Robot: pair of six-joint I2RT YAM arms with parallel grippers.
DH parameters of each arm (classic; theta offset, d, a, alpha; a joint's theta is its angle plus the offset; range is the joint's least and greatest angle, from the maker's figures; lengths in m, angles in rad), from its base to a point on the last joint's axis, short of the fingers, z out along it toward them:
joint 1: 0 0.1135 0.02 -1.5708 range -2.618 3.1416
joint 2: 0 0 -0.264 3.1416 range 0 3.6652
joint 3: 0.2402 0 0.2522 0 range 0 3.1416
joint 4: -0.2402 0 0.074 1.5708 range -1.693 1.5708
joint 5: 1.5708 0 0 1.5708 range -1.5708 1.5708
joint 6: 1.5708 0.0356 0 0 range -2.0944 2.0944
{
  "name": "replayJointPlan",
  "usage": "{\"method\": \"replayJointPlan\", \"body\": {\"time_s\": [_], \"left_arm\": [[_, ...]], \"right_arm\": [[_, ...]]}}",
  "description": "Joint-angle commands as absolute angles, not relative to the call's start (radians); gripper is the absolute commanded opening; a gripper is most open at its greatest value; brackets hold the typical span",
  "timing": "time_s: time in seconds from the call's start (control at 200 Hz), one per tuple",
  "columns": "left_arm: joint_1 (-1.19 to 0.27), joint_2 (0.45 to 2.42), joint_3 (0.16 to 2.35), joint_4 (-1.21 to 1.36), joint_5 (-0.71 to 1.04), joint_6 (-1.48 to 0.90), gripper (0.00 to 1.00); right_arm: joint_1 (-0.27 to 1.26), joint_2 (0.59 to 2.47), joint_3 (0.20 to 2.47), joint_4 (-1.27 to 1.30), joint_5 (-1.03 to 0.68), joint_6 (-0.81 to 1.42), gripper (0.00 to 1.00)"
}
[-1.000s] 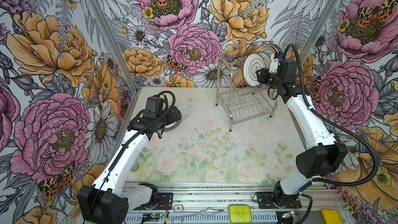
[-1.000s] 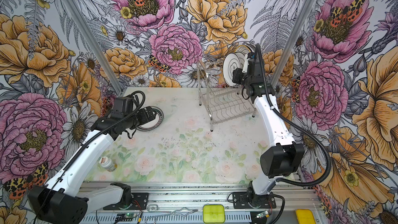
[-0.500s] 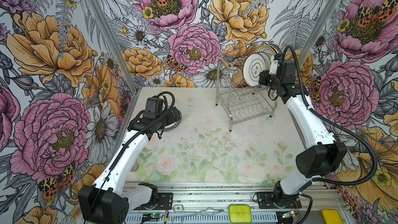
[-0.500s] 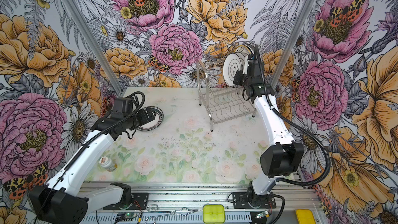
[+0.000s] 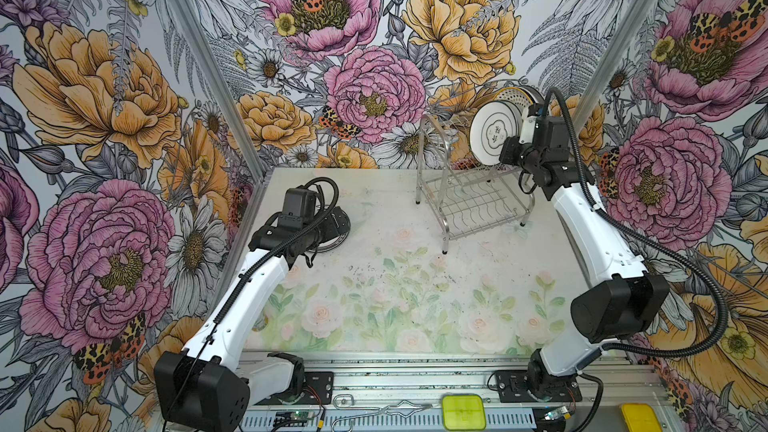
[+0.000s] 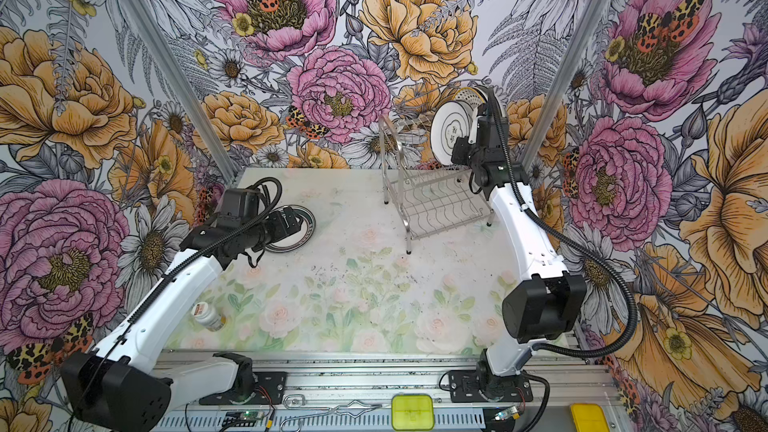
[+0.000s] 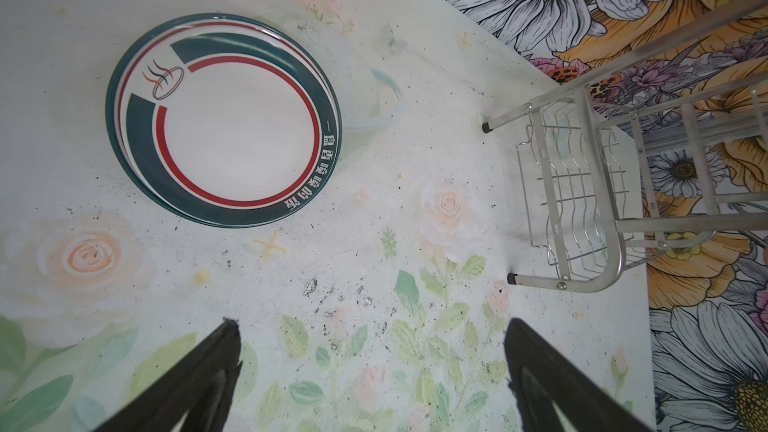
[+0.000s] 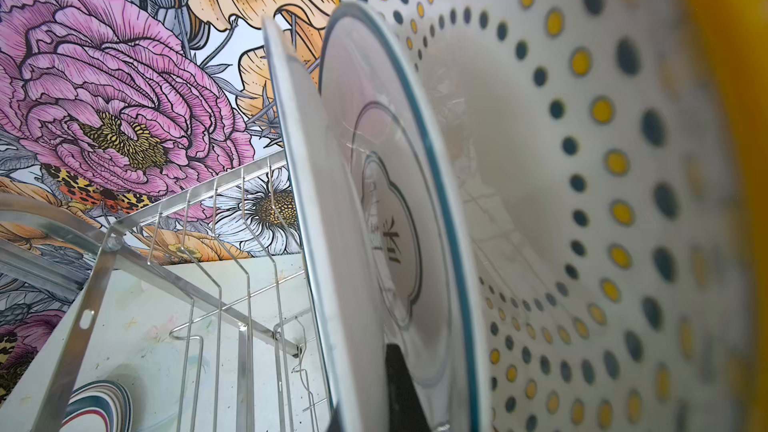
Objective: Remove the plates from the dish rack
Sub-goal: 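Lower the right gripper onto the nearest teal-rimmed white plate's rim in the rack, then close the right gripper and lift the teal-rimmed plate out of the rack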
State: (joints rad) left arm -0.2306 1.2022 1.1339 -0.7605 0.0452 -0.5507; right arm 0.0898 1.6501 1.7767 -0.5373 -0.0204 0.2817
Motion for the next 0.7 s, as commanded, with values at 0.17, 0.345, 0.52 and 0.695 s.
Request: {"method": "replayJointPlan", "body": {"time_s": [0.17, 0.345, 0.52, 0.695], "left_arm": [[-0.229, 1.217, 1.129, -0.739, 0.068, -0.564, 0.99], [-0.256, 1.234, 1.134, -0.739, 0.037, -0.577, 0.99], [-0.304, 1.234, 1.139, -0.727, -0.007, -0.582, 0.99], [-0.316, 1.237, 1.149, -0.71, 0.046, -0.594, 0.99]], "right_arm": [[0.133, 1.624, 1.897, -0.528, 0.035, 0.211, 0.0], [0.158, 1.632, 1.95, -0.52, 0.076, 0.151, 0.0], [0.183, 1.648, 2.054, -0.515, 0.097, 0.089, 0.0], [0.201, 1.625, 2.165, -0.509, 0.098, 0.03, 0.0]]}}
